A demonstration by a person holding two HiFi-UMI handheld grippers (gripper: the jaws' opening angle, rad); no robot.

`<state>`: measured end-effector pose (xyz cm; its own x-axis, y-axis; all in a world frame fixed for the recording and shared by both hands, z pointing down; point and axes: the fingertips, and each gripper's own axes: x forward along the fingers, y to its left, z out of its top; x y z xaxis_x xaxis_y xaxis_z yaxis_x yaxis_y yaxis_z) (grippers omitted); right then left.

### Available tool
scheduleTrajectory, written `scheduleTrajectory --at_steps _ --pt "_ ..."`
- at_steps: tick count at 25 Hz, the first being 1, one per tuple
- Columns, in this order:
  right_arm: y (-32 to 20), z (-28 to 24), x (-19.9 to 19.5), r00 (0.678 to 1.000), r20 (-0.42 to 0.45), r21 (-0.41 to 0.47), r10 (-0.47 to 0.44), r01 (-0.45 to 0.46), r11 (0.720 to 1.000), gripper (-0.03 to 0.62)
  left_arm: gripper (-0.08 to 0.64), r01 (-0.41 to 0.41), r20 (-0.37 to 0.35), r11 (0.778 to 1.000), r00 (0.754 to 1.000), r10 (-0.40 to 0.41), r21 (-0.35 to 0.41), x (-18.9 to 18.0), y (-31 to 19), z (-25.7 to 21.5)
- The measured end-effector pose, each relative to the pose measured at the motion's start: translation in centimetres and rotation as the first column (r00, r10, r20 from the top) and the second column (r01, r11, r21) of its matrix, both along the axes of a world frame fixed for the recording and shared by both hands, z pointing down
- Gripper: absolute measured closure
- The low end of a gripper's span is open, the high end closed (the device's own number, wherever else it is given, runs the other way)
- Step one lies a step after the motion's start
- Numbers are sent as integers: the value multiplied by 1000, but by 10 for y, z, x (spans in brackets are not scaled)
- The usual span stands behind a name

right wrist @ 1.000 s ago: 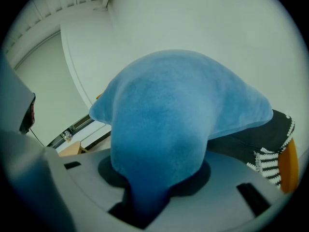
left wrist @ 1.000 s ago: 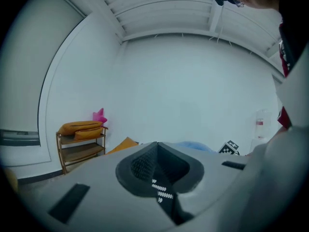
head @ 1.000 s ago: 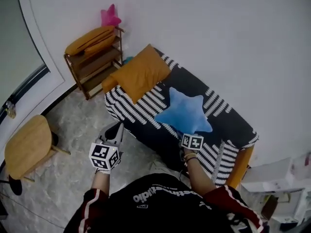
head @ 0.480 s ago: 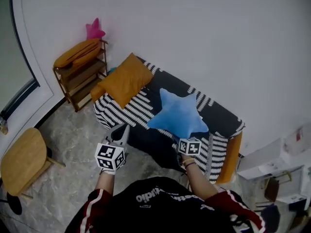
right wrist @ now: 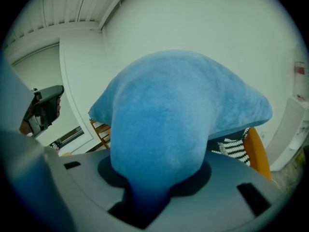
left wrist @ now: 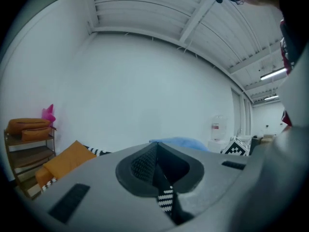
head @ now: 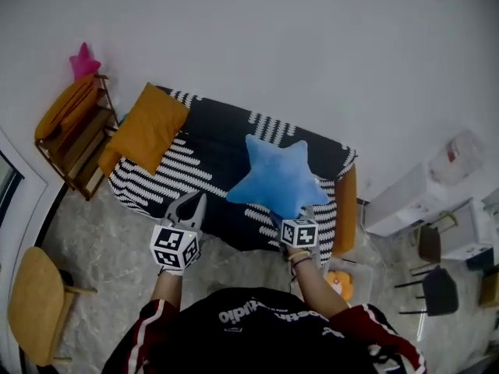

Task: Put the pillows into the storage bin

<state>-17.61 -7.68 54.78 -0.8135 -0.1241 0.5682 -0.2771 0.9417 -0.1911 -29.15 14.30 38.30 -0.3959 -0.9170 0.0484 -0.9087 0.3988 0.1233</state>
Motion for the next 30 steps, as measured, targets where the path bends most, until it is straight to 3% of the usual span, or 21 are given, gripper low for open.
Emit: scheduleTrajectory --at_steps 6,13,21,30 --pt "-47 5 90 992 -1 -2 125 -125 992 408 557 -168 6 986 986 168 -4 61 -88 -1" --pt "-105 1 216 964 -10 11 266 -266 964 408 557 -348 5 938 938 348 -10 160 -189 -6" --pt "-151 5 373 888 0 -2 461 -461 888 405 557 -549 9 834 835 550 -52 297 -272 1" --pt "-144 32 520 787 -29 -50 617 -617 785 403 557 -698 -5 708 712 702 -109 432 -316 15"
